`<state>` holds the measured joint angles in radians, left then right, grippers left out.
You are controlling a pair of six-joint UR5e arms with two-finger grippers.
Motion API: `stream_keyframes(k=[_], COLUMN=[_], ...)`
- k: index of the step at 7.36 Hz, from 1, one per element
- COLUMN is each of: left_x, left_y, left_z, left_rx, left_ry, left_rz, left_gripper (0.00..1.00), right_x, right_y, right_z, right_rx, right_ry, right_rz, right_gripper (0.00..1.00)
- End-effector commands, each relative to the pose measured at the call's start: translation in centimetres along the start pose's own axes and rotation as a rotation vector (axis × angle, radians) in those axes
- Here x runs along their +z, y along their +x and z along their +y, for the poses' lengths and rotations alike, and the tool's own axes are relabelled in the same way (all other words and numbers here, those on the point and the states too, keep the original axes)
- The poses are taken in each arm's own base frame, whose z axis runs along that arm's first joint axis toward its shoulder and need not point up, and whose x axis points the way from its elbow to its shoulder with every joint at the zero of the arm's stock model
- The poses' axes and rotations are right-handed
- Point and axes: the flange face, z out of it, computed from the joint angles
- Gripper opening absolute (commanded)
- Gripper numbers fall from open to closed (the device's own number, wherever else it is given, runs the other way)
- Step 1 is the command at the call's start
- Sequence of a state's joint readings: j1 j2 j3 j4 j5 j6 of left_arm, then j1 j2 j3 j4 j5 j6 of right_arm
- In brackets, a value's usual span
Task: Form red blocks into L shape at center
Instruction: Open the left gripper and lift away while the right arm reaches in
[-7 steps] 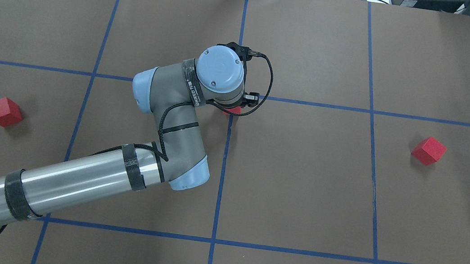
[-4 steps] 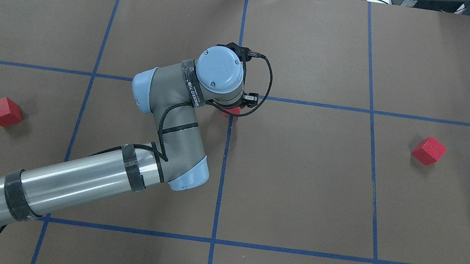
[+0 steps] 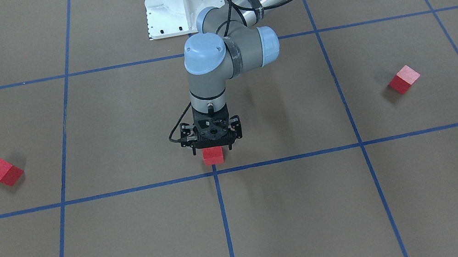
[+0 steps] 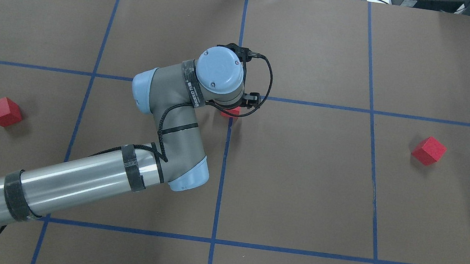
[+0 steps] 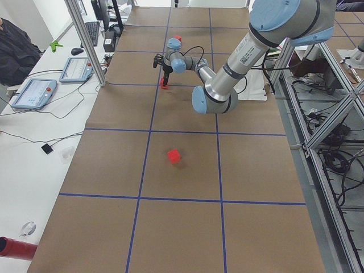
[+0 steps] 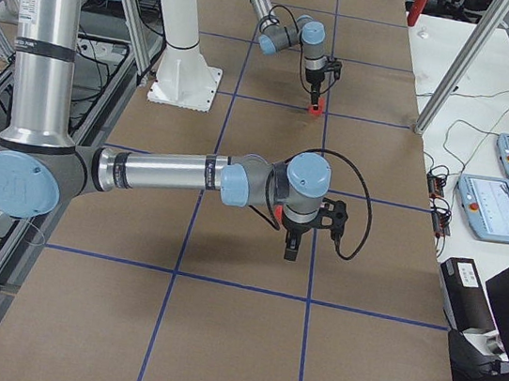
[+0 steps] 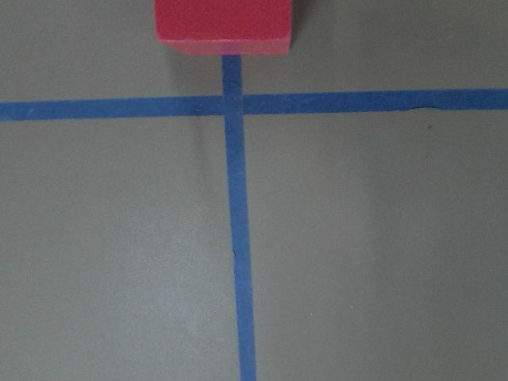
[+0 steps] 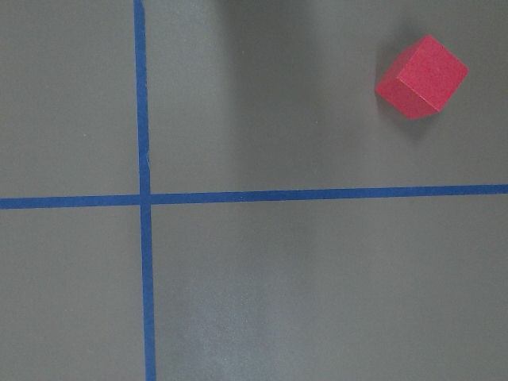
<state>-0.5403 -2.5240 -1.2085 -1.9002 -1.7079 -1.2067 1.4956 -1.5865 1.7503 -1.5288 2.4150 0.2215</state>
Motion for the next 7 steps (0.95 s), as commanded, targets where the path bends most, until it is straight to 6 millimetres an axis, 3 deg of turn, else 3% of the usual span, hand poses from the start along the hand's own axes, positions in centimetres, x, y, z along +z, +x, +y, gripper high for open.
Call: stream_keyframes(k=[1,2,3,4,5,6,7], left_x=[-3.6,-6.7,-11.8,-15.0,-16.0,-16.4,-16.3], left_y=[0.3,-0.9,-4.0,-8.3,-12.8,-15.0,-15.5], left_z=[-1.9,-3.3,-4.9,-3.7,-2.6,-2.4,-2.5], left_rx=[-0.002,-0.023,-0.049,0.004,0.026,0.045,0.041], left_ry=[0.038,0.02,-0.021,-0.022,-0.012,-0.007,-0.005], left_rz=[0.049,0.025,-0.002,0.007,-0.003,-0.011,-0.018], left_gripper=[0.99,0.99,1.0,1.0,1.0,1.0,1.0], right_x=[-1.7,-1.0,0.5,3.7,5.5,8.2,9.5], right_y=[-3.8,-8.1,-13.9,-17.7,-19.9,-21.8,-22.1], right_z=[-1.7,-3.1,-3.7,-2.6,-2.0,-0.9,-0.7], right_rx=[-0.062,-0.054,-0.116,-0.209,-0.293,-0.376,-0.44], right_ry=[0.04,0.034,0.062,0.039,0.054,0.072,0.094], right_rz=[-0.012,-0.019,0.012,0.017,0.021,0.023,0.017], right_gripper=[0.99,0.99,0.99,0.99,0.99,0.99,0.99])
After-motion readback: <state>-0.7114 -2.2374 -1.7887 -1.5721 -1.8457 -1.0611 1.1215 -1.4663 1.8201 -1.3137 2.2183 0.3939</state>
